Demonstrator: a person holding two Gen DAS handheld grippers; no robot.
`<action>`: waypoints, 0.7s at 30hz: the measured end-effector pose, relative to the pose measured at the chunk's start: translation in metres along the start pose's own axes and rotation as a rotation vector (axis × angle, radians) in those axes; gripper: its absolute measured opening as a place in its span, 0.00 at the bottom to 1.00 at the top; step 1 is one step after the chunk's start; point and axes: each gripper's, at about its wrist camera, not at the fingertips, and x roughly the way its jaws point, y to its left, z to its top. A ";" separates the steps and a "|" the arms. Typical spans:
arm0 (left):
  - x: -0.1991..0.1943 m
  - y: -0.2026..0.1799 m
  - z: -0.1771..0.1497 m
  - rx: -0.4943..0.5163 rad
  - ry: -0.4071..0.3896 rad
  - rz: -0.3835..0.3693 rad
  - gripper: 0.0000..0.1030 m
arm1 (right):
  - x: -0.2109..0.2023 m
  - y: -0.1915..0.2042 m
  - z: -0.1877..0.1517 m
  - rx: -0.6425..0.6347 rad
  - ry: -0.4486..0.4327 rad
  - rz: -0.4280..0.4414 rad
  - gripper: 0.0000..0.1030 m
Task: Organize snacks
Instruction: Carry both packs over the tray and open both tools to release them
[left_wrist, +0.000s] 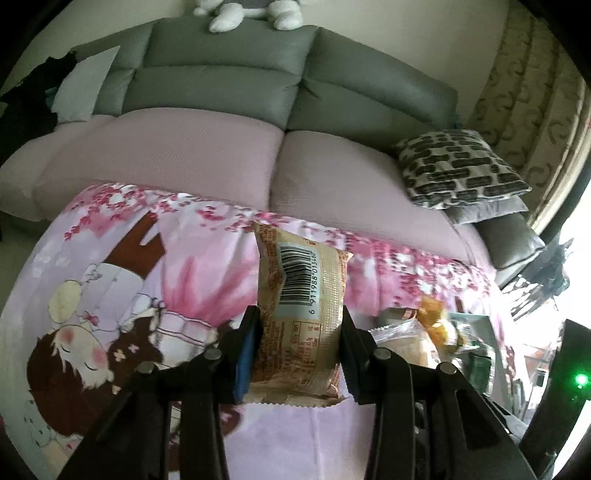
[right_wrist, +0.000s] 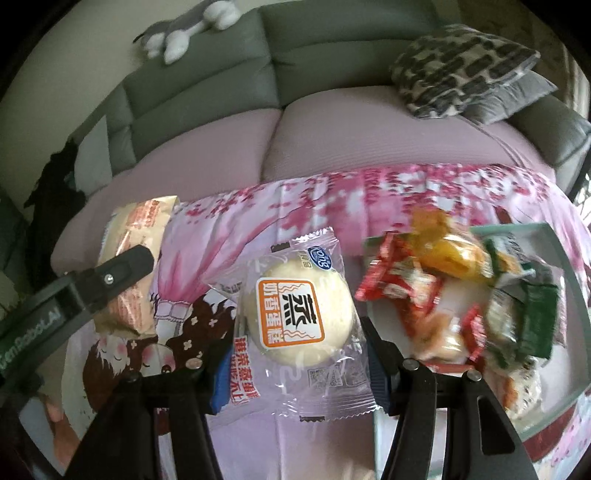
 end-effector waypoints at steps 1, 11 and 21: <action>-0.001 -0.004 -0.001 0.003 -0.002 -0.006 0.41 | -0.003 -0.005 -0.001 0.008 -0.003 -0.005 0.60; 0.000 -0.063 -0.013 0.064 0.015 -0.085 0.41 | -0.030 -0.082 0.004 0.140 -0.035 -0.099 0.60; 0.023 -0.123 -0.032 0.173 0.075 -0.164 0.41 | -0.044 -0.161 0.004 0.242 -0.051 -0.201 0.60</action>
